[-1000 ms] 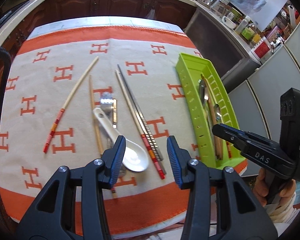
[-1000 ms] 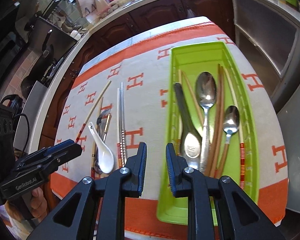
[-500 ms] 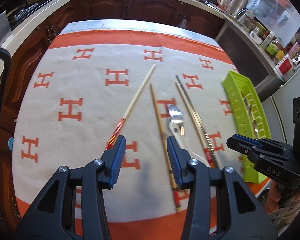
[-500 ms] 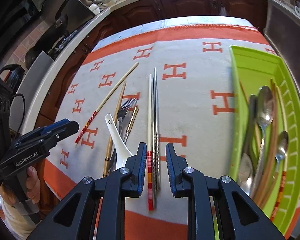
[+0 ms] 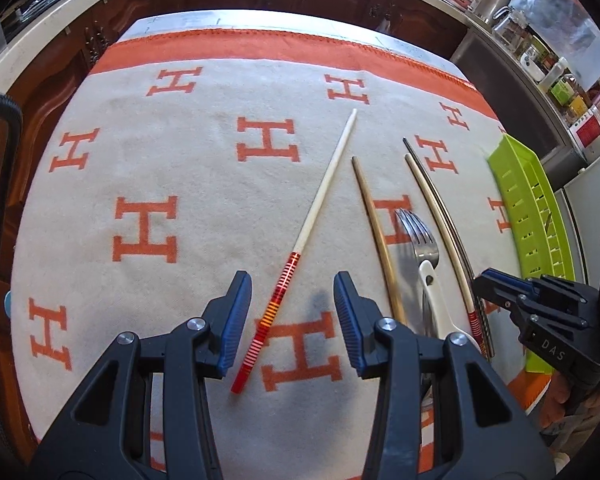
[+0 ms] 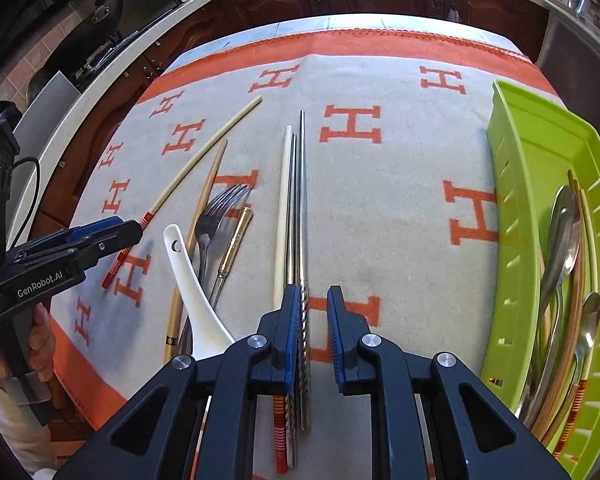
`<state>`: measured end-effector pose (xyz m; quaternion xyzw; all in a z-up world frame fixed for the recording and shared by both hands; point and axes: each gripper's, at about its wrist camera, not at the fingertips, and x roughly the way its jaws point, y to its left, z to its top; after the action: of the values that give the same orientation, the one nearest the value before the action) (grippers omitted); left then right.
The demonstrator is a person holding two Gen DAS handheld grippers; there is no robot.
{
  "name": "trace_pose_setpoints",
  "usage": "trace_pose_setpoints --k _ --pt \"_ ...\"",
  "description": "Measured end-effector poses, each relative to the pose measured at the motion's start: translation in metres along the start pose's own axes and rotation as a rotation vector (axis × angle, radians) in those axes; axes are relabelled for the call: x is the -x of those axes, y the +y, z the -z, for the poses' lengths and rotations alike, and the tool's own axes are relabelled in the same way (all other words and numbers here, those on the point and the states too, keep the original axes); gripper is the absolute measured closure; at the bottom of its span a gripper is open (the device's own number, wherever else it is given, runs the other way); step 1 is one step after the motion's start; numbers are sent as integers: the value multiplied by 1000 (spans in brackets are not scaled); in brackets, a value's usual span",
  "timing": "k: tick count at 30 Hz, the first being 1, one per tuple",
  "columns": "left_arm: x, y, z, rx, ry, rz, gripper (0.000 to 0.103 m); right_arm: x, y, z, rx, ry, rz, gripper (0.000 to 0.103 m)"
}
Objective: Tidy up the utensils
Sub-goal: 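Grasp a red-tipped chopstick with the left gripper while the right gripper grasps a metal chopstick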
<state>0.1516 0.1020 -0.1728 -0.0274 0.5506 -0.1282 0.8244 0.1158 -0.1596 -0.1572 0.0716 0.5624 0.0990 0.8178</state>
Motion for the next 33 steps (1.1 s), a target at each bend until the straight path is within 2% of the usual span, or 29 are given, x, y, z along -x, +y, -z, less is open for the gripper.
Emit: trace_pose_setpoints --k 6,17,20,22,23,27,33 --pt "-13 -4 -5 -21 12 -3 64 -5 5 -12 37 -12 30 89" --pt "-21 -9 -14 -49 -25 -46 65 -14 8 -18 71 -35 64 92" --pt "-22 -9 -15 -40 -39 -75 75 -15 12 -20 90 -49 79 92" --pt "-22 -8 -15 -35 -44 -109 90 -15 11 -20 84 -52 76 95" --pt "-22 -7 -15 -31 -43 -112 92 -15 10 -20 78 -53 74 96" --pt "-21 -2 -15 12 -34 -105 99 -12 -2 -19 8 -49 18 98" --pt "-15 4 -6 104 -3 -34 100 -6 -12 -11 -58 -37 -33 98"
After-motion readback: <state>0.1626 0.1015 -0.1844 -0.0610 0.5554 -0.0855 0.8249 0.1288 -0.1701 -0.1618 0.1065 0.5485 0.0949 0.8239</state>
